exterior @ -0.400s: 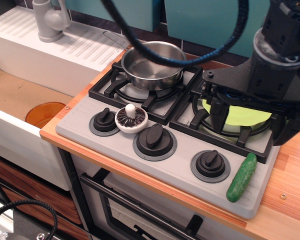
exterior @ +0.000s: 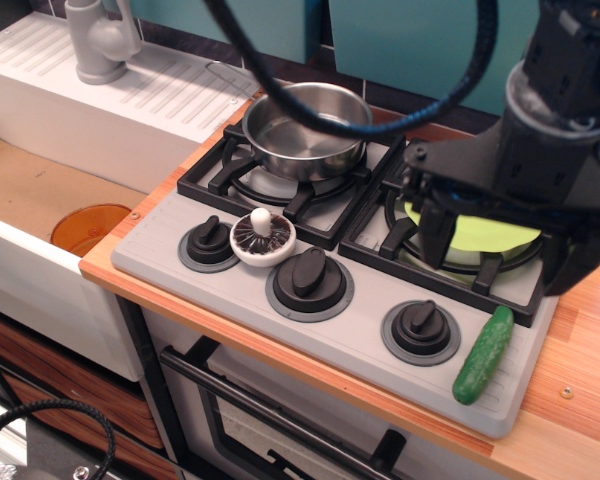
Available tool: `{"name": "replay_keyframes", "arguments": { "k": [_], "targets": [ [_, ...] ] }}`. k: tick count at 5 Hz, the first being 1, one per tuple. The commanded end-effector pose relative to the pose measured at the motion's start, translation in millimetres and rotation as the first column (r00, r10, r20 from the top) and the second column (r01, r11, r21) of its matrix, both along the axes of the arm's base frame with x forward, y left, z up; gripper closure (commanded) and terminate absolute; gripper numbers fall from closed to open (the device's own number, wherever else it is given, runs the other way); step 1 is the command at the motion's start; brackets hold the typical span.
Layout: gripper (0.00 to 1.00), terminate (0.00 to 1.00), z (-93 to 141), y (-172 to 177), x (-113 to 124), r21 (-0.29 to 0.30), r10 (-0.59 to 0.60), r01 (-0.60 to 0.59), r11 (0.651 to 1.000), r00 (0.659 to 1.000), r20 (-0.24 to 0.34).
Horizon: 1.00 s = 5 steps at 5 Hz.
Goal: Put pickle on plate and mushroom in pot or pan on stove
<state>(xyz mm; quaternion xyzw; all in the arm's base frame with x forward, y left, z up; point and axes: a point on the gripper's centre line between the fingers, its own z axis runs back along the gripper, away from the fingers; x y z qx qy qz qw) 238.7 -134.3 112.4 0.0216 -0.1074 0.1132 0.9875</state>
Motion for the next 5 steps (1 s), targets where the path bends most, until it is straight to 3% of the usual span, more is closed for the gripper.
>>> {"name": "replay_keyframes", "arguments": {
  "k": [1,5],
  "targets": [
    [0.00,0.00,-23.5,-6.2,12.6,-0.012,0.014,-0.013,1.000,0.997,0.080],
    [0.00,0.00,-65.1,-8.0,31.7,-0.010,-0.017,0.018,1.000,0.990,0.141]
  ]
}}
